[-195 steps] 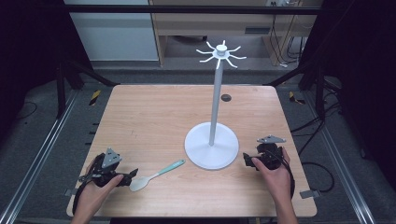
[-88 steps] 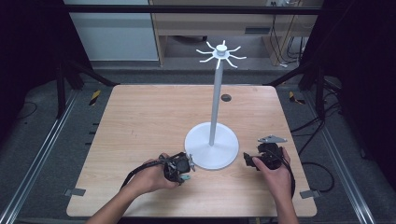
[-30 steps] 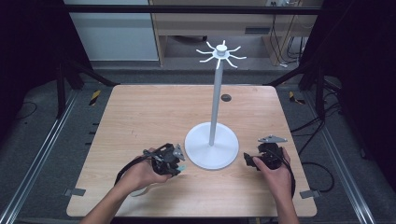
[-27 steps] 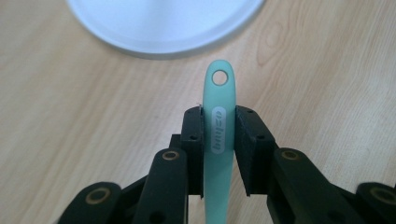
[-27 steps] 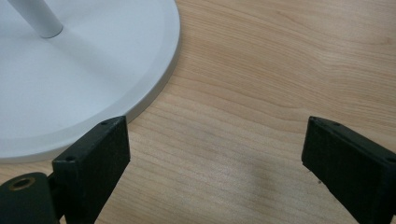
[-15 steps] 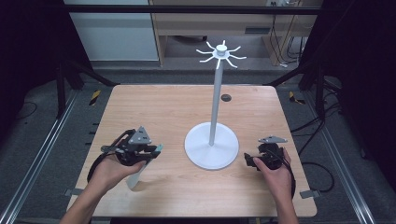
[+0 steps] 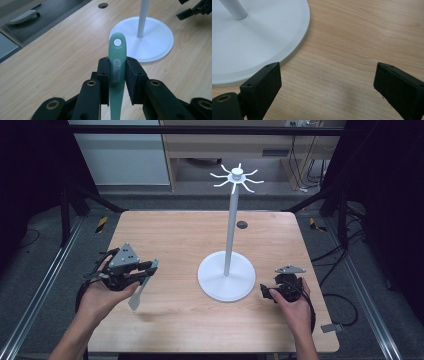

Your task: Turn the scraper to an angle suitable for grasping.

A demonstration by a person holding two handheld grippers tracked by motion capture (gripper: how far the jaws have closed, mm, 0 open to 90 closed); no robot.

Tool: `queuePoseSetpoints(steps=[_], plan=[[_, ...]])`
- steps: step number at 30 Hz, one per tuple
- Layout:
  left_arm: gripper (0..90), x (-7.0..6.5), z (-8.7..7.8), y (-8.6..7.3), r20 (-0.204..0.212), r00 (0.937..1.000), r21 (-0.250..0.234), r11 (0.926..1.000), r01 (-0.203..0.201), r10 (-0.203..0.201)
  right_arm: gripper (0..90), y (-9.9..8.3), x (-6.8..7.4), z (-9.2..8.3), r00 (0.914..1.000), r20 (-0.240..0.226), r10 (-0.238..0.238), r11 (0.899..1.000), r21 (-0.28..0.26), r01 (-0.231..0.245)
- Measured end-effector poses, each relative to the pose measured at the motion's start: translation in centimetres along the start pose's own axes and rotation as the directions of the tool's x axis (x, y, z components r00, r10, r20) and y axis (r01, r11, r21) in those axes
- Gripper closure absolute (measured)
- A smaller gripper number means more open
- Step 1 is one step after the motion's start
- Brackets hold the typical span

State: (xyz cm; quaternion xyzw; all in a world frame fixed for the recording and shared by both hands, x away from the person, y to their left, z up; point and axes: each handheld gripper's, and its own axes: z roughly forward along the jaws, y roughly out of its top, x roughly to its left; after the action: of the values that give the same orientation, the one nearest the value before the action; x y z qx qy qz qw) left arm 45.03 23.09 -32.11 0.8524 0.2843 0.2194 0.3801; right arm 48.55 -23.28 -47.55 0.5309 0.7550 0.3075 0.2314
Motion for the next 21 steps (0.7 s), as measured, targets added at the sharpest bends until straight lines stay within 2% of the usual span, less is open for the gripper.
queuePoseSetpoints(steps=[5, 12, 21], plan=[[74.5, 0.2, 0.2, 1.3, -0.012, 0.9999, -0.037, 0.9993, 0.011, -0.011, 8.2, 0.0, -0.4, 0.2, 1.0, -0.003, 0.004, 1.0, 0.001, -0.004], [74.5, -0.5, 0.5, 3.6, -0.025, 0.9997, -0.101, 0.9949, 0.005, -0.007, 8.2, 0.1, -0.1, 0.1, 1.0, -0.005, -0.001, 1.0, 0.001, 0.001], [74.5, -1.3, 0.8, 5.8, -0.01, 1.0, -0.146, 0.9893, -0.001, 0.0, 8.2, 0.1, -0.1, 0.2, 1.0, -0.005, -0.004, 1.0, -0.001, 0.004]])
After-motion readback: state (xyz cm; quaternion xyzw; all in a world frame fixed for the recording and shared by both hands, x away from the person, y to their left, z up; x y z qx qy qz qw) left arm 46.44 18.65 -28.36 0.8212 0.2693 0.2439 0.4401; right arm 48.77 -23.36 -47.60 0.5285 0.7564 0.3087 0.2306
